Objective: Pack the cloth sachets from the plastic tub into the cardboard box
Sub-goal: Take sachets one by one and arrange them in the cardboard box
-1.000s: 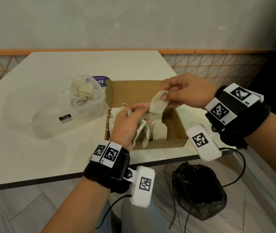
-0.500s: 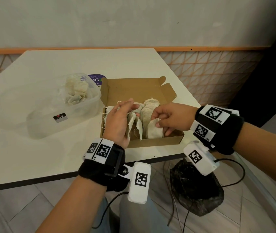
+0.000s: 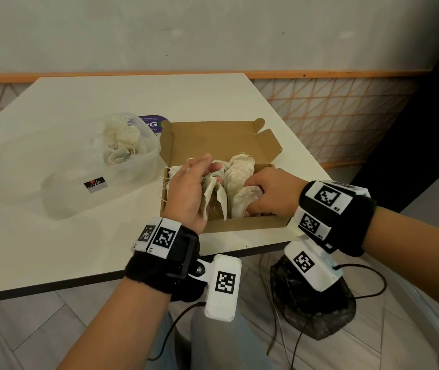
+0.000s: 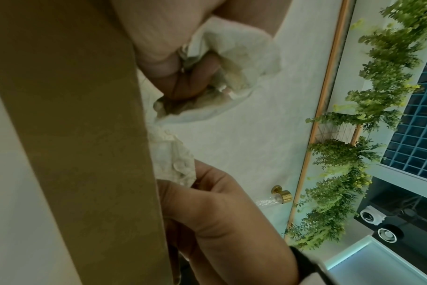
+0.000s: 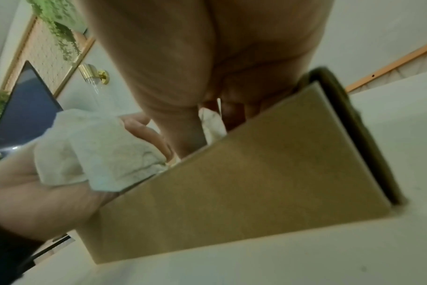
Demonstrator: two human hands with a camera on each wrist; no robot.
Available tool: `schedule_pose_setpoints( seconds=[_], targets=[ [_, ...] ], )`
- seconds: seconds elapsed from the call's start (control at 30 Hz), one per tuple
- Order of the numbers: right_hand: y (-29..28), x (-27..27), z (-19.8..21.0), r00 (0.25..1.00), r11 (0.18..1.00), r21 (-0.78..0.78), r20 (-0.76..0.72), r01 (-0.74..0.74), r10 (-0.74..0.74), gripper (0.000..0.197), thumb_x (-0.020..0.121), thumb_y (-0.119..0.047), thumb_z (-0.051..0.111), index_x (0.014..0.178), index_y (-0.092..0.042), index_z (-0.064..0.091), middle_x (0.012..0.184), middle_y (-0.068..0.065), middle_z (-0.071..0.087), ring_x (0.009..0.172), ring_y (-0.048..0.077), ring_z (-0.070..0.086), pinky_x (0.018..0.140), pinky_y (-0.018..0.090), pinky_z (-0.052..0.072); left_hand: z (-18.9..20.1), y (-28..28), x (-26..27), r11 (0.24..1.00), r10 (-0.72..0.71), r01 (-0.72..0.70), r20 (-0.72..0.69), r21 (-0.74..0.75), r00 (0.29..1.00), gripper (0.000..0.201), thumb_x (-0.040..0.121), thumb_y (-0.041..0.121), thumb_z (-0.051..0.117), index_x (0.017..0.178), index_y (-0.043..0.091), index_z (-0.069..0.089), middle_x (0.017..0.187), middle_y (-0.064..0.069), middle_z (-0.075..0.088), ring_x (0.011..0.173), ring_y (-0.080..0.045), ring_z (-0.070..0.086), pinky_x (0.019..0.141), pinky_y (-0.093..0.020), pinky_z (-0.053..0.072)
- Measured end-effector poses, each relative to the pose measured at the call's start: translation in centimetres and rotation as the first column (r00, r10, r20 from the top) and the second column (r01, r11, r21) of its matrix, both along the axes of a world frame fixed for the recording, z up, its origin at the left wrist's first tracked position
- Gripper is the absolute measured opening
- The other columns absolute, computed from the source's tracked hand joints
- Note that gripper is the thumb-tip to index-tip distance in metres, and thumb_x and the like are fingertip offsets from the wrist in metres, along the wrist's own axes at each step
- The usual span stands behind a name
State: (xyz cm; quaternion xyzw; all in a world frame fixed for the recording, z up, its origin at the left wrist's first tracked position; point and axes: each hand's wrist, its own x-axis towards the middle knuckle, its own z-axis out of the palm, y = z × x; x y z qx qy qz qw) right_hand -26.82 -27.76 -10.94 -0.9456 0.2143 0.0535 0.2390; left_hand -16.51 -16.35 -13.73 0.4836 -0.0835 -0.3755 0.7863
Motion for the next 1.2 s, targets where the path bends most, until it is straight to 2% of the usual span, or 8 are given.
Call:
schedule_pose_setpoints(
  seconds=[0.3, 0.47, 0.57, 0.67, 0.8, 1.0, 1.1, 1.2],
  targets=[
    [-0.7, 0.1, -0.1, 0.996, 0.998, 0.036, 0.077, 0.051, -0.054, 0.035, 0.078, -0.029, 0.072, 0.109, -0.015, 0.066, 0.097, 0.001, 0.065, 0.086, 0.015, 0.058, 0.076, 0.025, 0.048, 0.2, 0.0, 0.3, 0.998, 0.002, -0.012, -0.153, -0.065, 0.988, 0.012, 0.093, 0.018, 0.056, 0.085, 0.009, 0.056, 0.071, -0.001, 0.059, 0.055, -0.010, 0.054, 0.045, -0.017, 0.045],
    [0.4, 0.2, 1.8, 0.832, 0.971, 0.168, 0.504, 0.169, -0.232, 0.029, 0.079, -0.039, 0.069, 0.097, -0.018, 0.063, 0.084, -0.006, 0.061, 0.068, -0.001, 0.051, 0.067, 0.013, 0.044, 0.5, 0.5, 0.5, 0.988, 0.035, -0.078, -0.308, -0.130, 0.951, 0.012, 0.098, 0.010, 0.046, 0.093, 0.006, 0.055, 0.078, -0.009, 0.057, 0.055, -0.012, 0.056, 0.036, -0.016, 0.040],
    [2.4, -0.1, 2.7, 0.881, 0.963, 0.262, 0.442, 0.056, -0.172, 0.039, 0.071, -0.045, 0.073, 0.097, -0.019, 0.060, 0.081, -0.006, 0.060, 0.065, -0.001, 0.051, 0.064, 0.015, 0.045, 0.6, 0.1, 0.5, 0.984, 0.072, -0.116, -0.296, -0.137, 0.952, 0.016, 0.100, 0.010, 0.040, 0.098, 0.008, 0.056, 0.087, -0.010, 0.059, 0.068, -0.016, 0.061, 0.054, -0.026, 0.055],
    [2.9, 0.3, 2.0, 0.929, 0.955, 0.296, 0.349, 0.019, -0.127, 0.037, 0.073, -0.028, 0.077, 0.102, -0.015, 0.058, 0.086, 0.004, 0.065, 0.074, 0.015, 0.060, 0.073, 0.029, 0.051, 0.7, -0.2, 0.2, 0.978, 0.098, -0.150, -0.314, -0.146, 0.944, 0.020, 0.101, 0.011, 0.037, 0.106, 0.008, 0.057, 0.102, -0.012, 0.061, 0.095, -0.025, 0.060, 0.085, -0.040, 0.052],
    [2.1, 0.8, 1.4, 0.856, 0.888, 0.458, 0.441, 0.046, -0.271, 0.029, 0.082, 0.000, 0.065, 0.093, -0.023, 0.050, 0.069, 0.007, 0.059, 0.060, 0.016, 0.056, 0.065, 0.030, 0.055, 0.6, 0.0, 0.1, 0.960, 0.140, -0.213, -0.346, -0.183, 0.928, 0.017, 0.100, 0.008, 0.039, 0.103, 0.007, 0.056, 0.090, -0.007, 0.061, 0.077, -0.016, 0.062, 0.054, -0.023, 0.056],
    [1.5, 1.8, 2.3, 0.837, 0.887, 0.460, 0.475, 0.026, -0.271, 0.025, 0.087, 0.006, 0.054, 0.076, -0.015, 0.065, 0.071, 0.000, 0.060, 0.052, -0.002, 0.053, 0.051, 0.011, 0.046, 1.0, 0.4, -0.1, 0.950, 0.147, -0.215, -0.285, -0.226, 0.947, 0.016, 0.100, 0.005, 0.039, 0.098, 0.008, 0.055, 0.083, -0.006, 0.061, 0.074, -0.015, 0.063, 0.061, -0.024, 0.057],
    [1.5, 2.4, 2.7, 0.838, 0.863, 0.503, 0.447, 0.056, -0.314, 0.013, 0.089, -0.014, 0.059, 0.087, -0.006, 0.069, 0.073, 0.000, 0.062, 0.053, -0.001, 0.056, 0.053, 0.012, 0.047, 1.3, 0.4, -0.2, 0.955, 0.181, -0.213, -0.164, -0.205, 0.970, 0.019, 0.098, 0.000, 0.039, 0.098, 0.011, 0.053, 0.090, -0.007, 0.061, 0.078, -0.016, 0.062, 0.058, -0.027, 0.056],
    [2.0, 2.8, 2.5, 0.864, 0.877, 0.474, 0.406, 0.080, -0.298, 0.056, 0.071, -0.057, 0.066, 0.090, -0.005, 0.070, 0.084, 0.020, 0.067, 0.072, 0.021, 0.065, 0.065, 0.030, 0.055, 1.4, 0.2, -0.4, 0.962, 0.222, -0.218, 0.003, -0.164, 0.975, 0.018, 0.097, 0.000, 0.042, 0.098, 0.014, 0.054, 0.105, -0.013, 0.061, 0.090, -0.022, 0.062, 0.074, -0.040, 0.055]
  ],
)
